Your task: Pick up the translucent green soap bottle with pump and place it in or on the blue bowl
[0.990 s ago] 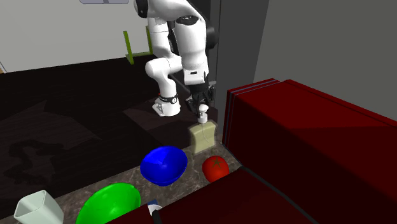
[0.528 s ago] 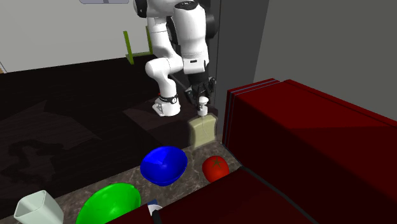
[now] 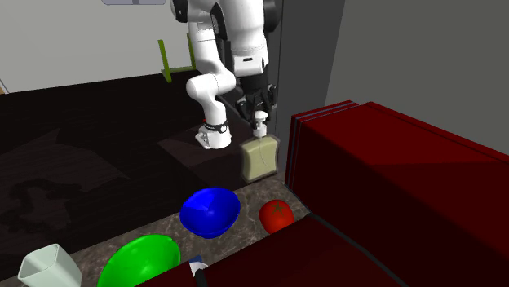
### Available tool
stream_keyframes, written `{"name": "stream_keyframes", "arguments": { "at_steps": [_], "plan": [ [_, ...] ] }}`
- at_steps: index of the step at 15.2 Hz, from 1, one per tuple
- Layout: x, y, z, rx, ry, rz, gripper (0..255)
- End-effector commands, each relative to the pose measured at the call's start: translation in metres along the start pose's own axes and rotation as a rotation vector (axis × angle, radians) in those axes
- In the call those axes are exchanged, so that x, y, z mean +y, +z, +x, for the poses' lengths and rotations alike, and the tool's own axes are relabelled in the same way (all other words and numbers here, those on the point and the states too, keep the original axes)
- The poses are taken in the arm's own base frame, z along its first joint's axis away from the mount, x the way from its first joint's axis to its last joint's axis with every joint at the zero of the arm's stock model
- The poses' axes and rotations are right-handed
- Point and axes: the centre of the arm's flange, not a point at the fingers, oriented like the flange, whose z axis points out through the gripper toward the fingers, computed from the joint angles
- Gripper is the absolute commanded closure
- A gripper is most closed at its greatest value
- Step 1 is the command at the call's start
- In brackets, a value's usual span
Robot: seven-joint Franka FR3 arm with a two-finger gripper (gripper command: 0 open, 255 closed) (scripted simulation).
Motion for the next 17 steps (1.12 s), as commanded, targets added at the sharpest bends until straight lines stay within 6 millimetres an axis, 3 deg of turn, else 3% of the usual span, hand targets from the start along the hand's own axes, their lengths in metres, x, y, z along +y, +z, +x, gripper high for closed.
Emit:
{"name": "stream_keyframes", "arguments": {
  "at_steps": [1,17],
  "plan": [
    [-0.001,-0.008,0.0,0.0,0.0,0.0,255],
    [0.179,-0.124,0.003,0.0,0.0,0.0,255]
  ]
}}
